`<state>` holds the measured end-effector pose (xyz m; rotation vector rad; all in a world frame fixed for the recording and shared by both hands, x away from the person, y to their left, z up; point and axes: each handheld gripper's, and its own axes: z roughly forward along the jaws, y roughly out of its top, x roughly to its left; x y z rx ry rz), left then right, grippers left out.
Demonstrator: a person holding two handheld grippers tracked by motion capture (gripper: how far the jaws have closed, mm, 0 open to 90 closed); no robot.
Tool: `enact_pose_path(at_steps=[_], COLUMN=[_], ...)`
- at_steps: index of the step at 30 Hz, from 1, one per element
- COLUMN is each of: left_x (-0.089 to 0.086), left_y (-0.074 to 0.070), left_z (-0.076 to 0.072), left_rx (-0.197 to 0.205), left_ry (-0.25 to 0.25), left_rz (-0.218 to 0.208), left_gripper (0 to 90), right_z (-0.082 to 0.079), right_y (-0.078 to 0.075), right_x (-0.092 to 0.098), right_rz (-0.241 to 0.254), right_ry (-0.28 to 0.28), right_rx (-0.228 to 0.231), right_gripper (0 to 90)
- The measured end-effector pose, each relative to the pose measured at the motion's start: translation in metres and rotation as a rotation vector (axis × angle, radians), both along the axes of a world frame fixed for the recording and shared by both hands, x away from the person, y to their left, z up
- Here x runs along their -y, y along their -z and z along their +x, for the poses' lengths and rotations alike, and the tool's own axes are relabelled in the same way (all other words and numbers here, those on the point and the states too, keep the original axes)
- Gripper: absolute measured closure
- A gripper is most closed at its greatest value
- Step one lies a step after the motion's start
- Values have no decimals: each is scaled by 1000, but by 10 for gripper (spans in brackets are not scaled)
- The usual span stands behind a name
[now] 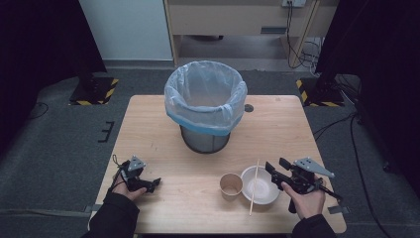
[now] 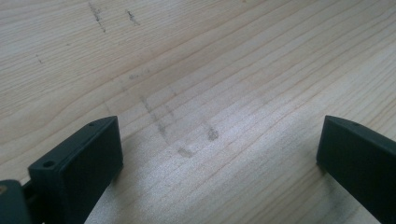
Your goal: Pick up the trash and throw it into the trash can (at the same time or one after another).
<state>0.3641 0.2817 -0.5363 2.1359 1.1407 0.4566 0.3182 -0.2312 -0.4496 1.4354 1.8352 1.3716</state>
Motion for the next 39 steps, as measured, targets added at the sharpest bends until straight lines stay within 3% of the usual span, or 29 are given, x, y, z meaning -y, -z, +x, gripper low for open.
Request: enact_pose_path(at_steps=[8,12,22,39], left_x=[0,0,0,0], left_y=[0,0,0,0], left_z=[0,0,0,0], left_rx=[0,0,0,0], left_ry=[0,0,0,0], left_rz=[1,0,1,1], left_gripper=[0,0,0,0], right_z=[-1,-1,3,6], right_y=[21,26,40,44], right_x=[-24,-26,-33,-35], right_rz=[-62,-88,-134,-160], right_ry=[-74,-82,-95,-107], right_rx=[-81,-100,-196,-236], right_gripper=[420,439,513,600])
